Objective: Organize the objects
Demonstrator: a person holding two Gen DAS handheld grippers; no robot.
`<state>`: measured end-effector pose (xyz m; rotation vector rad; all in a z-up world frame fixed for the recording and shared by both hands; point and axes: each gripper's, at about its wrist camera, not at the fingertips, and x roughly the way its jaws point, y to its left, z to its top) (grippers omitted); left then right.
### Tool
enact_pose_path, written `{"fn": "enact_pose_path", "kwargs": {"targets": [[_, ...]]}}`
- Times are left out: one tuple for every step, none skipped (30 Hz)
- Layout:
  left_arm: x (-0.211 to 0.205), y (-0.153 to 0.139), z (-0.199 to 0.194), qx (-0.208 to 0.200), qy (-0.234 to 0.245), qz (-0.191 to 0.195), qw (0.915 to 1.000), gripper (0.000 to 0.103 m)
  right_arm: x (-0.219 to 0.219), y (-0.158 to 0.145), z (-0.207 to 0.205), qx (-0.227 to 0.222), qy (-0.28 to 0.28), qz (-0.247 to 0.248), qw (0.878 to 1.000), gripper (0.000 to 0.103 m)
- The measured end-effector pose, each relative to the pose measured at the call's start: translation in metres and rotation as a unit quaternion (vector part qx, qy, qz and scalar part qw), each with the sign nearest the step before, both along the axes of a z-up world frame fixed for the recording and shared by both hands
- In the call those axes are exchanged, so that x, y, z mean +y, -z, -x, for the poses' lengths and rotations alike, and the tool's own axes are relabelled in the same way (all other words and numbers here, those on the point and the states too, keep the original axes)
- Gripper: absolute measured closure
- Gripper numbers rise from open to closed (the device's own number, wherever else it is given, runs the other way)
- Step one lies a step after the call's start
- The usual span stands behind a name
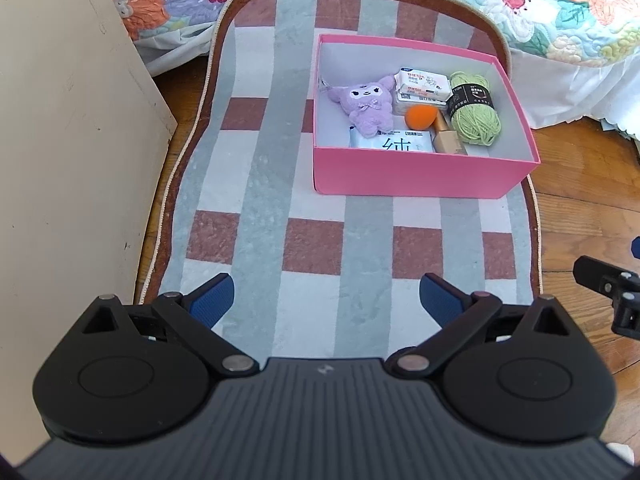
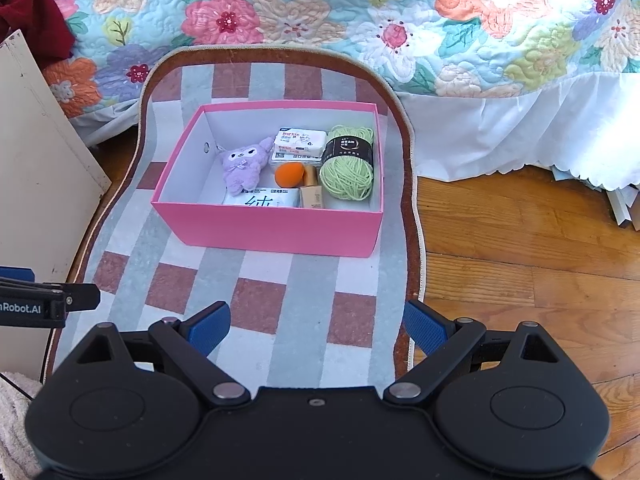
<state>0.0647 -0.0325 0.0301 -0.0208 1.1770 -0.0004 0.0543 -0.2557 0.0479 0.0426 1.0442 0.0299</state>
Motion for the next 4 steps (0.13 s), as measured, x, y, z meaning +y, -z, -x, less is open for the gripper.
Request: {"fn": "enact_pose_path", "kwargs": {"targets": [[0.0001,0.0001,0.0000,0.000,0.000,0.000,1.0000,0.002,0.0000,0.0000,0.0002,0.000,-0.001,0.000,1.000,0.007],[0.0004,0.0005,0.0000,0.001,-0.001,0.000,1.0000,0.002,0.0003,0.0000,0.0004,0.000,-0.002,0.001,1.000,0.007],[0.0007,0.0008,0.0002,0.002,-0.002,0.000,1.0000,0.002,0.0003,-0.0002,0.0005,0.000,-0.002,0.001,1.000,0.007],[0.0014,0.0011,0.0003,0.002,-0.002,0.000,1.0000,0.002,0.0003,-0.0003,0.0005,0.001,-0.003,0.001,1.000,0.007]]}}
